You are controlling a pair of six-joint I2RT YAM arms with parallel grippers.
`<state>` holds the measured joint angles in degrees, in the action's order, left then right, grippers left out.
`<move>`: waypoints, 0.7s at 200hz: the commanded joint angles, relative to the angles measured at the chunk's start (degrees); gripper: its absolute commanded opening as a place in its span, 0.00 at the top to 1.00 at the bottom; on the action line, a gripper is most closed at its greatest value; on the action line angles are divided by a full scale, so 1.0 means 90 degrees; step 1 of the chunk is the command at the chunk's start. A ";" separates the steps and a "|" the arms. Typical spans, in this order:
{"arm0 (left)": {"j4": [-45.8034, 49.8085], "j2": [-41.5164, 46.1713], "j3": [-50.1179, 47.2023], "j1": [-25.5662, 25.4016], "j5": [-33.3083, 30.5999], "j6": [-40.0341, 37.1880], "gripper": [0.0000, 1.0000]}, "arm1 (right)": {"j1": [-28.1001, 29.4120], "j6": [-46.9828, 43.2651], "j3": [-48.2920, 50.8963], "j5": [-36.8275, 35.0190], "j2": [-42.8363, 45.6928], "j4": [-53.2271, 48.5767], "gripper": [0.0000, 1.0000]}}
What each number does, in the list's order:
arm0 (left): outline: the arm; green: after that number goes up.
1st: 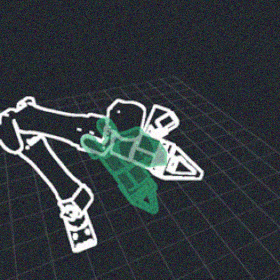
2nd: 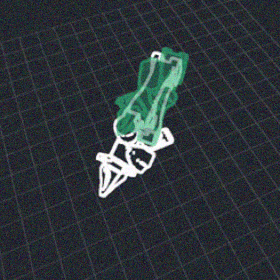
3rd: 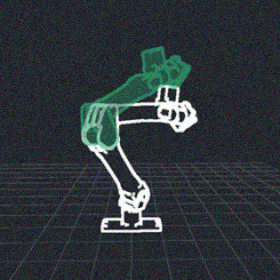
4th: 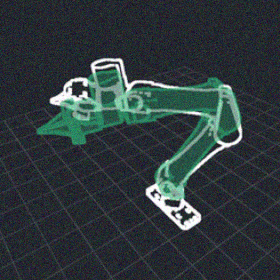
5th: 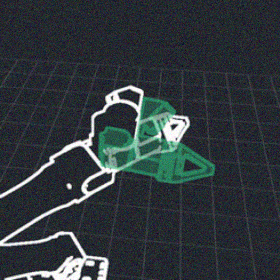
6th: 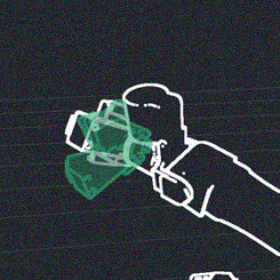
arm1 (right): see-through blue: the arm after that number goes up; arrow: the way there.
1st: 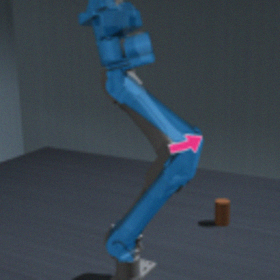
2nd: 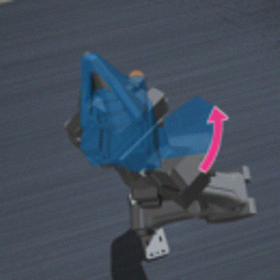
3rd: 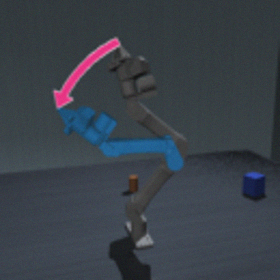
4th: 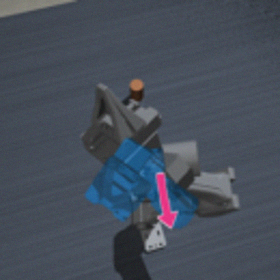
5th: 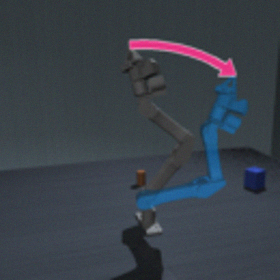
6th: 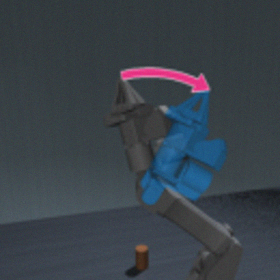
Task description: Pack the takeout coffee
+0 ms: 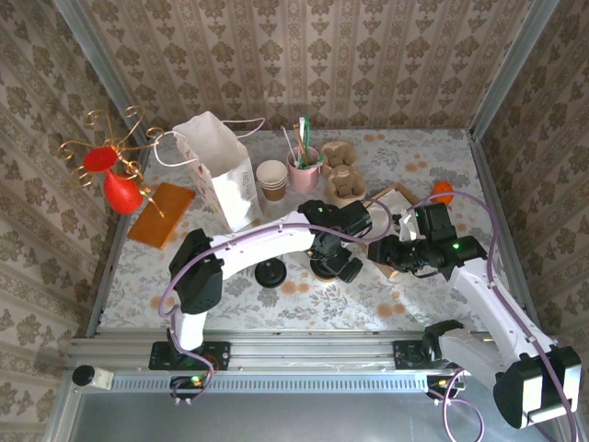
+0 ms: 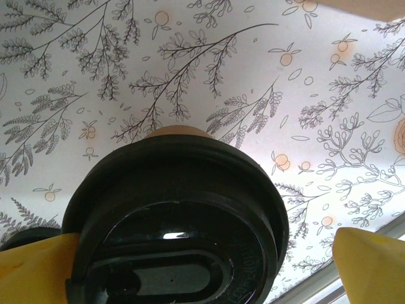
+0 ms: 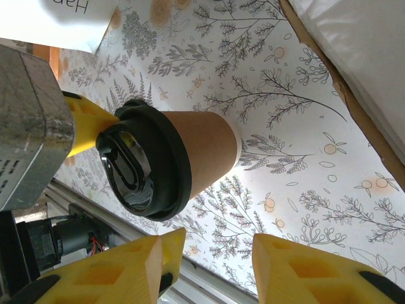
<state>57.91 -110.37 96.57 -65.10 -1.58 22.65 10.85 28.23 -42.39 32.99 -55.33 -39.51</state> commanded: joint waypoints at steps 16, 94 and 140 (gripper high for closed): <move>-0.0305 0.0457 -0.0349 0.0121 0.0242 -0.0052 0.00 | -0.0005 0.0204 0.0137 0.0854 -0.0101 0.0454 0.54; -0.1648 0.1419 -0.1620 0.0543 0.1185 -0.0036 0.00 | 0.0434 0.0440 0.0206 0.1438 -0.1076 0.1392 0.46; -0.2397 0.2390 -0.2604 0.1112 0.1528 0.0391 0.00 | 0.0620 0.0130 -0.0010 0.0959 -0.1114 0.0910 0.32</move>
<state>41.85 -94.54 77.62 -57.52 8.93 23.07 15.07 31.59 -41.04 43.88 -65.12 -28.45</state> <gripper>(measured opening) 0.999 0.654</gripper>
